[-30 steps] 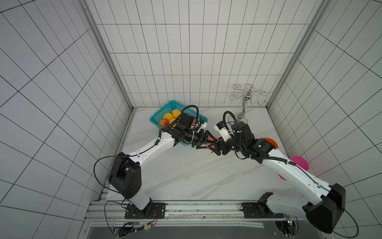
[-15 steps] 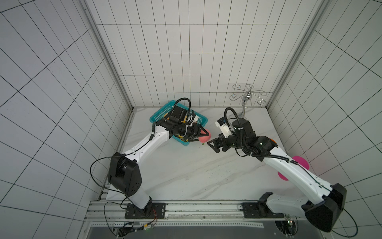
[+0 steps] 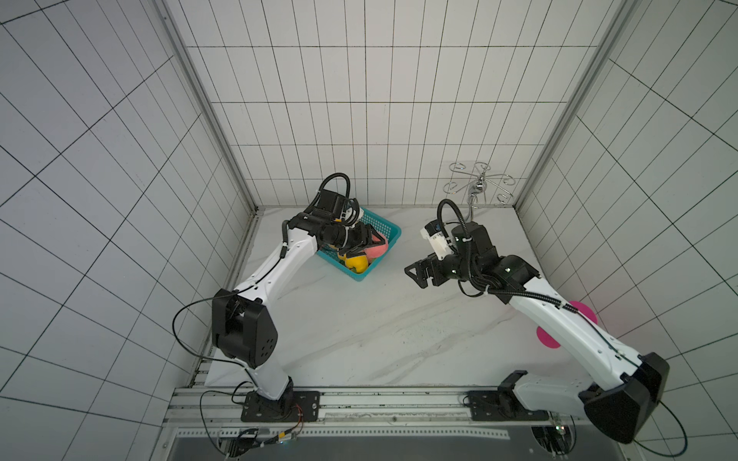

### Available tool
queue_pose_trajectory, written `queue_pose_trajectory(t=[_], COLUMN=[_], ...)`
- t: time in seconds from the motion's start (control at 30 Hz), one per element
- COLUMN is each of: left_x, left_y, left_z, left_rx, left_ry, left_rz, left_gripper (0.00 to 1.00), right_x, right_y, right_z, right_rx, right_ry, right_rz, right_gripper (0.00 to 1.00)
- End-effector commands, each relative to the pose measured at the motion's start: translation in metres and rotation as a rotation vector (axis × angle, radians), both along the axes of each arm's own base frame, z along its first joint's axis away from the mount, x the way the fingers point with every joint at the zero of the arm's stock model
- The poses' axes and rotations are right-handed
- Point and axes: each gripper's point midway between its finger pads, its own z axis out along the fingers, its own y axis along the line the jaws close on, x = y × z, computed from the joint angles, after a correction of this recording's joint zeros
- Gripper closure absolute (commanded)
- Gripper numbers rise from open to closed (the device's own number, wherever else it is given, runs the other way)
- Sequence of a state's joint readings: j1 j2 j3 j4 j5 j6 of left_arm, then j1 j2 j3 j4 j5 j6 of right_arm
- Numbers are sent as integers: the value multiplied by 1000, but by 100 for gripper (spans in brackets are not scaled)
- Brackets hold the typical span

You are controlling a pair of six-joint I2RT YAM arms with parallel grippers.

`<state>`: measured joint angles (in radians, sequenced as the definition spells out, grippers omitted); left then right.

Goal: Put the peaches into the basket
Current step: Place the peach in the basket.

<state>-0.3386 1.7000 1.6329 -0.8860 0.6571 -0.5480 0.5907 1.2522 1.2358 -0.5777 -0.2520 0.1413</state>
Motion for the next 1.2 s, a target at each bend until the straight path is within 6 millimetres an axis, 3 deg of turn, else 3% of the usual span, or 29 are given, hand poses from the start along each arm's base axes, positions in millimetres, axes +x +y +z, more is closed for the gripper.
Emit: queue_pose_trajectory(t=[0.0, 0.23, 0.4, 0.73, 1.17], left_x=[24, 65, 84, 107, 116], left_y=[28, 89, 115, 132, 137], left_z=[0, -13, -32, -72, -101], left_rx=[82, 223, 381, 534, 649], left_ry=[-33, -52, -75, -66, -81], left_rz=[79, 242, 273, 266, 232], left_gripper=[49, 48, 48, 47, 46], right_x=[5, 11, 13, 16, 20], right_y=[-11, -22, -29, -37, -39], right_z=[4, -8, -10, -15, -19], right_rx=[-26, -49, -64, -89, -100], right_ry=[12, 62, 71, 92, 104], right_rz=[-47, -94, -117, -144, -152], right_gripper=[2, 2, 2, 2, 2])
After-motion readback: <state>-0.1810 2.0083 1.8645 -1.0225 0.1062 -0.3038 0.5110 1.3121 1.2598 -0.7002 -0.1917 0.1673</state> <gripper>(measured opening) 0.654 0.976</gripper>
